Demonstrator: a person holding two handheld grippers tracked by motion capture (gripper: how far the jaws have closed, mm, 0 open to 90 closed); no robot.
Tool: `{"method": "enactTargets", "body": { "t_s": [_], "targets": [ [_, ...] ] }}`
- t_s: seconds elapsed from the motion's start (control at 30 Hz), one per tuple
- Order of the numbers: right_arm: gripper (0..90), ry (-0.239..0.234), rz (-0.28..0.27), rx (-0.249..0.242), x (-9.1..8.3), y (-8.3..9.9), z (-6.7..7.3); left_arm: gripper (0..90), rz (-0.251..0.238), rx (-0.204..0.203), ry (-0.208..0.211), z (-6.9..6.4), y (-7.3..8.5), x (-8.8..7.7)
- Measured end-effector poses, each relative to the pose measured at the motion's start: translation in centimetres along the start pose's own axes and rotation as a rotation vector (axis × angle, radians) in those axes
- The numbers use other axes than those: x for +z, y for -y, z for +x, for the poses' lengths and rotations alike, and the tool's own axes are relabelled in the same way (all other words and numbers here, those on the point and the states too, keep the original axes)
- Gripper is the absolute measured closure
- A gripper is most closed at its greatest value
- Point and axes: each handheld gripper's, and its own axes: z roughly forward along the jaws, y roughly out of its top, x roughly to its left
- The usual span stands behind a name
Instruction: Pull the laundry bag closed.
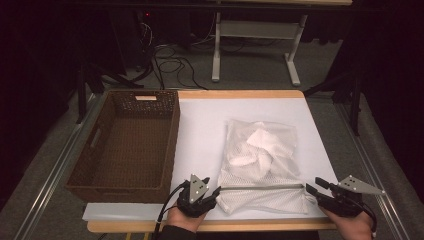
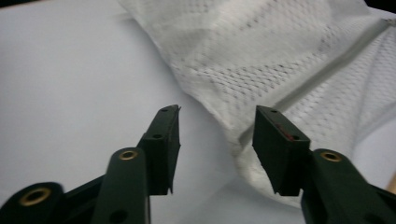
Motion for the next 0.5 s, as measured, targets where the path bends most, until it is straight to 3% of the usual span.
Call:
{"method": "enactTargets", "body": {
  "t_s": [0.23,0.33,0.5],
  "targets": [
    [31.0,0.038,-0.068,0.013,0.8,-1.6,0.4,31.5,-0.018,0.006,-0.113,0.8,-0.5,-0.8],
    [21.6,0.056,-0.083,-0.010,1.2,-2.1,0.9,24.8,-0.022,-0.003,-0.121,1.2,-0.5,-1.0],
    [0.2,0.062,-0.080,0.005,1.7,-2.7,1.2,11.5,-0.034,-0.006,-0.131,1.5,-0.8,-1.2]
  ]
}}
